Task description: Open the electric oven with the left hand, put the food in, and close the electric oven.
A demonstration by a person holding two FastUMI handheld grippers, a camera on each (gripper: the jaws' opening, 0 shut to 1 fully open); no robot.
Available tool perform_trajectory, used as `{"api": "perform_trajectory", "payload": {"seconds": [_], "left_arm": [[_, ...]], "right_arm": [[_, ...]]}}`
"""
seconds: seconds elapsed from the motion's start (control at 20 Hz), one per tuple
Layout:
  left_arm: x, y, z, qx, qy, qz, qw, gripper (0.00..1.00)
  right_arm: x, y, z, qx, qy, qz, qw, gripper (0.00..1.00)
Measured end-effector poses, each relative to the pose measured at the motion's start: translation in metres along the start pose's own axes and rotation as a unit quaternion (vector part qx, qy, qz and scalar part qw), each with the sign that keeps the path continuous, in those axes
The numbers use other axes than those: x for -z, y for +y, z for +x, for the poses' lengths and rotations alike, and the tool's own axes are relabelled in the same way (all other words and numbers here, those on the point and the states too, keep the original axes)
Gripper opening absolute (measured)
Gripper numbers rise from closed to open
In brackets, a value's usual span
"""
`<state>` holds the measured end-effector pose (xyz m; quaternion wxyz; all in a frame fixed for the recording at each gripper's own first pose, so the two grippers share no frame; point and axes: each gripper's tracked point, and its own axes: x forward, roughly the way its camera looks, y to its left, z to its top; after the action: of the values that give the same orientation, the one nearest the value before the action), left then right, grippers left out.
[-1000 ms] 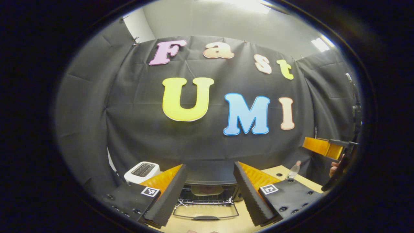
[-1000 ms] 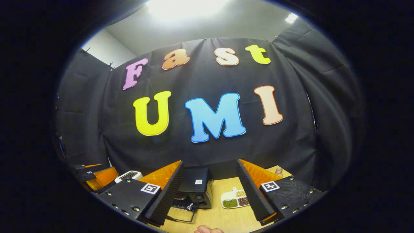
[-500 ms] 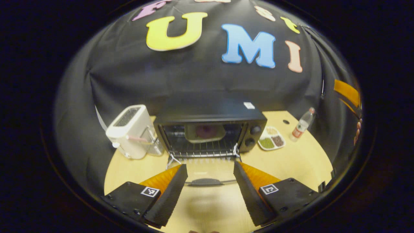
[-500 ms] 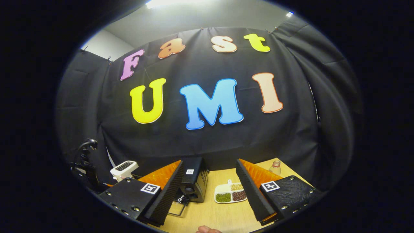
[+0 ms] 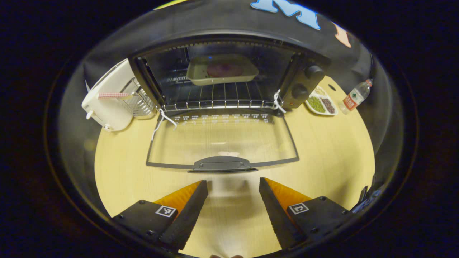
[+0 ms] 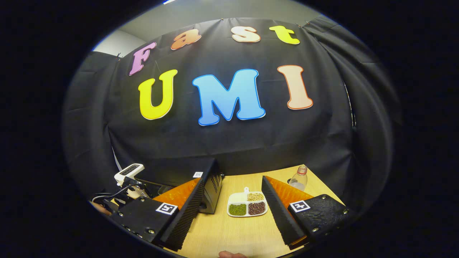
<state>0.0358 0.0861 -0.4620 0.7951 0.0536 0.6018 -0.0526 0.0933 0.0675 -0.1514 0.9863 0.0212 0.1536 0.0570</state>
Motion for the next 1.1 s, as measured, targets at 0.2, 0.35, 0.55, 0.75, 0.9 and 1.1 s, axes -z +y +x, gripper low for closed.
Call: {"api": "perform_trajectory", "payload": {"seconds": [0.2,0.35,0.55,0.75,0.9,1.1], "left_arm": [[0.005,0.008,0.027,-0.009,0.029,-0.005,1.0,0.98],[-0.001,0.01,0.035,-0.013,0.037,0.0,0.999,1.0],[-0.001,0.011,0.035,-0.008,0.044,-0.001,0.999,1.0],[-0.005,0.009,0.018,-0.01,0.025,0.0,1.0,0.97],[-0.011,0.007,-0.002,-0.01,0.0,0.002,1.0,0.98],[-0.031,0.006,-0.019,-0.013,-0.063,-0.012,0.998,0.97]], "right_arm": [[0.003,-0.013,0.0,0.012,0.004,-0.005,1.0,0.98],[0.004,-0.022,-0.001,0.025,0.007,-0.006,1.0,0.98],[0.005,-0.024,-0.003,0.035,0.009,0.0,0.999,0.98],[0.004,-0.015,-0.003,0.028,0.007,-0.009,1.0,0.98],[0.004,-0.007,-0.003,0.022,0.007,-0.011,1.0,0.98],[0.004,0.005,-0.002,0.01,0.012,-0.015,1.0,0.98]]}}
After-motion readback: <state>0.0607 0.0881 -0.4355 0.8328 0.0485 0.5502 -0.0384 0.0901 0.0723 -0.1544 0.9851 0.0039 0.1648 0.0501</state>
